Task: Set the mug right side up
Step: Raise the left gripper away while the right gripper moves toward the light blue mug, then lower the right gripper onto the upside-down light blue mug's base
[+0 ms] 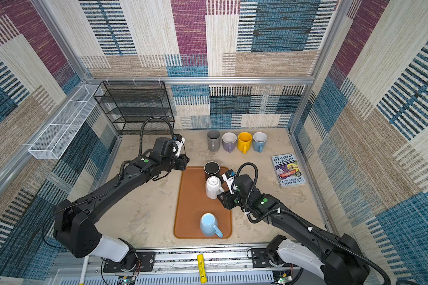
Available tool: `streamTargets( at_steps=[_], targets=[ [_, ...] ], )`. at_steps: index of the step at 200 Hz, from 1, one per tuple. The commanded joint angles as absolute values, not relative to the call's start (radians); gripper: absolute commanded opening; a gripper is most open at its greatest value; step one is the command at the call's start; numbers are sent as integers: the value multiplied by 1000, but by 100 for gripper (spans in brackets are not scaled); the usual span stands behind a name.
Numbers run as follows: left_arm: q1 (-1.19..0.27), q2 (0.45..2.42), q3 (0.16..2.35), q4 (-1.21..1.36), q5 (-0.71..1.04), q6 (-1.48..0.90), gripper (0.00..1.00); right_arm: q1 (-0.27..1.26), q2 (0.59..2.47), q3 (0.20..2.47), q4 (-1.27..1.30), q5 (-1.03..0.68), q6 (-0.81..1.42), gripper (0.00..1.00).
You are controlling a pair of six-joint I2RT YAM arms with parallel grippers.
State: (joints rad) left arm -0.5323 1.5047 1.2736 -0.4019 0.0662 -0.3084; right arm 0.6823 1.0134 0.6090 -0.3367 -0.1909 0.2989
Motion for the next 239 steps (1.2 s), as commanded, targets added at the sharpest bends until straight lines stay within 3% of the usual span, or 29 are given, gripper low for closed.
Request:
streamTargets(
  at_steps=[1, 72, 127, 156, 239],
  targets=[
    [-531, 1484, 1265, -367, 77, -314, 19, 701, 986, 605, -390, -206, 327, 49],
    [-526, 1481, 1250, -354, 86, -316, 19, 769, 814, 540, -375, -426, 382, 52],
    [-525, 1485, 1249, -348, 94, -318, 19, 902, 785, 520, -379, -396, 413, 57],
    [-524, 1485, 1249, -347, 98, -316, 19, 990, 830, 536, -409, -294, 437, 61],
    [-523, 1479, 1243, -350, 98, -310, 18, 1099, 941, 570, -480, -138, 482, 61]
  ],
)
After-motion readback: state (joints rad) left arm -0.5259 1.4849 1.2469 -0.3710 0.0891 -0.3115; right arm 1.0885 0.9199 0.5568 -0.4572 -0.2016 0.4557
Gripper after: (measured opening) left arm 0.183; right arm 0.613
